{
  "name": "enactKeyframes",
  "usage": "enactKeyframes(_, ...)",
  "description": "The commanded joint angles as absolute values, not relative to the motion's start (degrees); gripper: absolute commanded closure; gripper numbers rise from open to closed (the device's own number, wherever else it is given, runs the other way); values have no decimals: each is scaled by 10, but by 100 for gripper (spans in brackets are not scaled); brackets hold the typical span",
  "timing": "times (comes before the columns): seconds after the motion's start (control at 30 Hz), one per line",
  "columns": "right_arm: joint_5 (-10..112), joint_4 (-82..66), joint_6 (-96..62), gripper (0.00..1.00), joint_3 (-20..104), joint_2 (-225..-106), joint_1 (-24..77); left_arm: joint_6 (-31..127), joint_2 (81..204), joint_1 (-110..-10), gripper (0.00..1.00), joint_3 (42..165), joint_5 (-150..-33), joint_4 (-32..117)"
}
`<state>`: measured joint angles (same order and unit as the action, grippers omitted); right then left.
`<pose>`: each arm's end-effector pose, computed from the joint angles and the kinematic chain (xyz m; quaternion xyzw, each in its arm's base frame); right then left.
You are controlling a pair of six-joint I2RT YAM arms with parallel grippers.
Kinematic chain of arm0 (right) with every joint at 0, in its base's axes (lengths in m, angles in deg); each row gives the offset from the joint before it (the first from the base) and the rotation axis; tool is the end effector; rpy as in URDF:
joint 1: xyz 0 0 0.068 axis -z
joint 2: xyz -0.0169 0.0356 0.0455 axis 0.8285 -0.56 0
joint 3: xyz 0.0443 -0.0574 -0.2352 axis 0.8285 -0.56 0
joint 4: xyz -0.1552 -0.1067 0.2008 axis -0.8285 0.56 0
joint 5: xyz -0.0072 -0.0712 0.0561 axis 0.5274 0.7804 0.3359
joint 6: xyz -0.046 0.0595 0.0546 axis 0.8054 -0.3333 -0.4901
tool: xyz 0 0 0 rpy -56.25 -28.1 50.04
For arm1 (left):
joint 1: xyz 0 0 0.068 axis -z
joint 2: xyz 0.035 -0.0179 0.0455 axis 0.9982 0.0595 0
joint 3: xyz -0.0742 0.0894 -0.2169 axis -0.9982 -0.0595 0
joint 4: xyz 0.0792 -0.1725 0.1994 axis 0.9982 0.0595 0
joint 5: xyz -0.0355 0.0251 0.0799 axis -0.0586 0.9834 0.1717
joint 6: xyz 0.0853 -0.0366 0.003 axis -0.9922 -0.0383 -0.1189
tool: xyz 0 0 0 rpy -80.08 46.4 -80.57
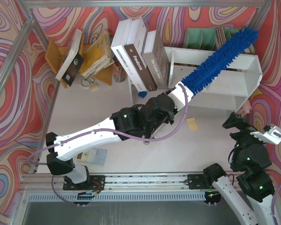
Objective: Dust the bookshelf with a duster
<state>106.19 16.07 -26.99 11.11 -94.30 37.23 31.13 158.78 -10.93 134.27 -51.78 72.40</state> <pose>0.1090 -0.0282 0.3752 0.3005 0.5907 -0.0304 0.7482 0.1440 -0.3881 0.4156 0.3822 0.6910 -0.1515 0.5946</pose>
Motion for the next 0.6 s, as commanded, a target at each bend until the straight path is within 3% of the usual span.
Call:
enactKeyframes(0.0, 1067, 146, -270, 9, 109, -940, 374, 326, 1590, -123, 100, 1362, -495, 704)
enactKeyframes(0.57, 1067, 145, -268, 9, 107, -940, 374, 350, 1714, -107, 100, 1472, -550, 772)
